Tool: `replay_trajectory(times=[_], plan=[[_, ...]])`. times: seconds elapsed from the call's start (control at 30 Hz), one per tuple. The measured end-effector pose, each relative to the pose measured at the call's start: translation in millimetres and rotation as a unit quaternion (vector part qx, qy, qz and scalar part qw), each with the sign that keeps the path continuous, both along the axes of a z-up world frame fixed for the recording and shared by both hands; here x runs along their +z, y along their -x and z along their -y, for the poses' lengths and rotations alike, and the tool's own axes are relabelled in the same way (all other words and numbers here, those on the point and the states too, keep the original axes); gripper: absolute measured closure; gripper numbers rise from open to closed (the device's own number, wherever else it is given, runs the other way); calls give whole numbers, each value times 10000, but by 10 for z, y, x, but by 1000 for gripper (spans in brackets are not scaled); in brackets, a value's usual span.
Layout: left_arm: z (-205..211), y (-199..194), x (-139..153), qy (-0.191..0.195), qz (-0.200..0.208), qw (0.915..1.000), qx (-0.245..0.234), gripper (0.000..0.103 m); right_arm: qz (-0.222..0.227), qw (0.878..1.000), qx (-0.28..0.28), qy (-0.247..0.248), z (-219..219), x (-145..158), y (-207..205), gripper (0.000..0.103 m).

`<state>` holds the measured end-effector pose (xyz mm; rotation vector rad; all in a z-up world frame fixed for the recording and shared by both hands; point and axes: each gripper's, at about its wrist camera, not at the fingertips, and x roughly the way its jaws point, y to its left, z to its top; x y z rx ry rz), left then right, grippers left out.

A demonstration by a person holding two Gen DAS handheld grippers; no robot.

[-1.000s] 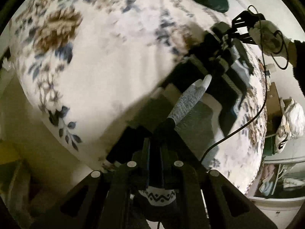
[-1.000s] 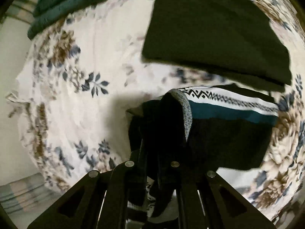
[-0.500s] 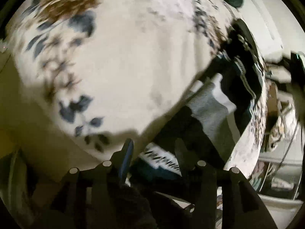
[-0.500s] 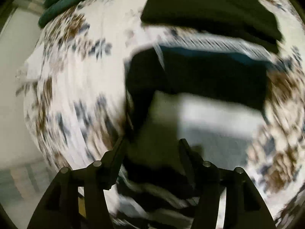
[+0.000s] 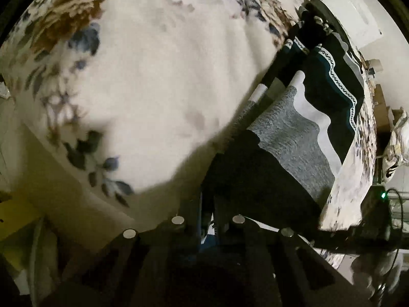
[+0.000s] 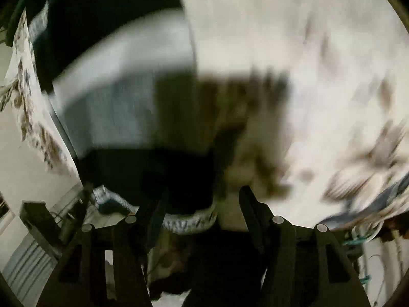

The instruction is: Fold small clothes

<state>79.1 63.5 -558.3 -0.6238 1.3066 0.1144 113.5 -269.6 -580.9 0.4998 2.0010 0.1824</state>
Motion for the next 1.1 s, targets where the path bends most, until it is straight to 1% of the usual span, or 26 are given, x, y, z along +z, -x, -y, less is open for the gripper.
replay_trajectory(times=[0.07,0.13,0.2,0.37,0.43,0.5,0.53,0.57,0.63,0.67,0.7,0.77,0.8,0.83,0.87,0.97,1.03,1.1], plan=[[-27,24,16,-51,-31,10000,-20,98,-3,10000,28,-73,-48,-43,159,45],[-42,34,6,-79,-66,9999,-48,98,26,9999,40,-101,-63,-53,293,56],[-54,24,-3,-64,-90,9999,-47,98,79,9999,17,-78,-71,-41,389,92],[-10,81,-11,-155,-121,9997,-173,98,315,9983,451,198,-205,110,515,94],[-5,99,-77,-209,-174,9994,-218,98,333,9972,596,292,-252,76,569,94],[-6,110,-175,-358,-354,9984,-255,98,293,9966,681,357,-279,-2,567,94],[-31,119,-214,-322,-445,9982,-234,98,220,9963,763,326,-294,-44,552,93],[-52,124,-212,-260,-488,9983,-190,94,179,9958,847,308,-362,-63,500,92],[-83,120,-116,-229,-489,9984,-142,94,98,9955,919,203,-379,-15,419,89],[-88,116,-30,-209,-443,9987,-143,94,97,9957,918,95,-368,29,386,81],[-84,97,82,-234,-381,9989,-150,95,133,9958,901,-16,-342,91,349,66],[-58,34,305,-277,-208,9992,-177,82,356,9962,787,-109,-237,241,223,51],[-42,-36,405,-238,-104,9995,-194,78,518,9960,719,-133,-179,336,144,50],[-18,-125,509,-223,-5,9996,-194,65,655,9956,660,-146,-119,426,63,50],[12,-237,619,-209,110,9996,-178,57,805,9952,533,-153,-23,537,-74,49],[150,-638,899,-42,507,9986,-110,55,1175,9926,-42,-310,248,806,-437,46],[241,-1008,1068,39,778,9969,-96,55,1422,9885,-358,-365,448,966,-735,46],[329,-1391,1194,114,990,9950,-111,54,1642,9843,-538,-364,626,1103,-1073,46]])
